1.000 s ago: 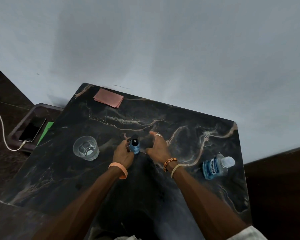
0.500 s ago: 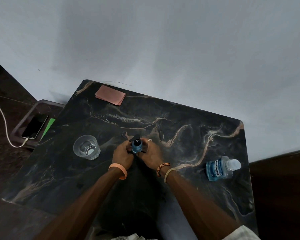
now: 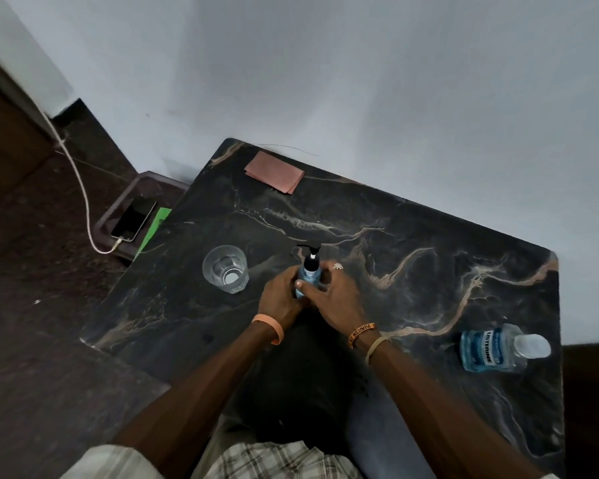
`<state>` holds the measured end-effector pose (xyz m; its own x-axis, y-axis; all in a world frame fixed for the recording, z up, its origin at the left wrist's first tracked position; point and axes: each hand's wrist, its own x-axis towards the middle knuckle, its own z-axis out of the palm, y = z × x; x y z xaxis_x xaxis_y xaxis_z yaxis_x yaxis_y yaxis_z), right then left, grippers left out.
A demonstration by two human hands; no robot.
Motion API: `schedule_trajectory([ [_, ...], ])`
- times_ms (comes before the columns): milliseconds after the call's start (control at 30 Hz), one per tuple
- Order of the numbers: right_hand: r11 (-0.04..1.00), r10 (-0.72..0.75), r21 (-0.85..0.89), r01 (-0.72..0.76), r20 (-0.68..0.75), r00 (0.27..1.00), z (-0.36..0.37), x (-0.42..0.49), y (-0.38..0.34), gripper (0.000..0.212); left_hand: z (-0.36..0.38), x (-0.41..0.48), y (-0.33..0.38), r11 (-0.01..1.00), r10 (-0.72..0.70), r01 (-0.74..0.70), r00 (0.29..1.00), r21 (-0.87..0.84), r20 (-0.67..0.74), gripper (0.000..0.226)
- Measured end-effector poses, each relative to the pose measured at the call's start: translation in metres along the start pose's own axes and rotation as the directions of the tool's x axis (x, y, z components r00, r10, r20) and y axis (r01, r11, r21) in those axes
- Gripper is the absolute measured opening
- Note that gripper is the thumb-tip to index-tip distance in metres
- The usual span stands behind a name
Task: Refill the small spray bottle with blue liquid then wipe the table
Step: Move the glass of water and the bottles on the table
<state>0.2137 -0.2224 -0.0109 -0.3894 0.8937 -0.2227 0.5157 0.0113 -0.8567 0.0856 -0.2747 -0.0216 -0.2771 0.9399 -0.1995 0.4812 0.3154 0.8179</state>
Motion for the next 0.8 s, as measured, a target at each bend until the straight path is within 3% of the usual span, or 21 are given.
schedule_trajectory([
  [133,0.983,-0.179,-0.051,0.178,-0.008,0.984,0.002,-0.003,-0.015,0.065,-0.01,-0.011,0.004,0.996,0.066,-0.067,0.998,-0.062,-0.013,0.03],
  [300,0.89,-0.437,-0.104,0.443,0.077,0.896,0.007,-0.005,-0.033,0.093,-0.03,-0.027,0.006,0.977,0.132,-0.139,0.99,-0.16,-0.053,0.031],
  [433,0.788,-0.568,-0.27,0.553,0.027,0.822,0.018,0.002,-0.045,0.105,-0.061,-0.038,-0.008,0.991,0.101,-0.106,0.993,-0.087,-0.055,0.043],
  [500,0.755,-0.598,-0.327,0.568,0.012,0.801,0.022,0.006,-0.052,0.107,-0.077,-0.046,-0.021,0.998,0.056,-0.053,0.989,0.031,-0.137,0.053],
  [567,0.717,-0.621,-0.358,0.599,0.065,0.781,0.027,0.006,-0.057,0.102,-0.088,-0.056,-0.033,0.998,0.027,-0.011,0.971,0.068,-0.238,0.05],
  [667,0.689,-0.583,-0.423,0.589,0.16,0.797,0.036,0.003,-0.063,0.097,-0.095,-0.064,-0.045,0.998,-0.02,0.041,0.929,0.05,-0.371,0.038],
  [800,0.641,-0.486,-0.53,0.555,0.28,0.828,0.051,0.002,-0.07,0.102,-0.094,-0.07,-0.057,0.996,-0.073,0.084,0.878,0.003,-0.473,0.039],
])
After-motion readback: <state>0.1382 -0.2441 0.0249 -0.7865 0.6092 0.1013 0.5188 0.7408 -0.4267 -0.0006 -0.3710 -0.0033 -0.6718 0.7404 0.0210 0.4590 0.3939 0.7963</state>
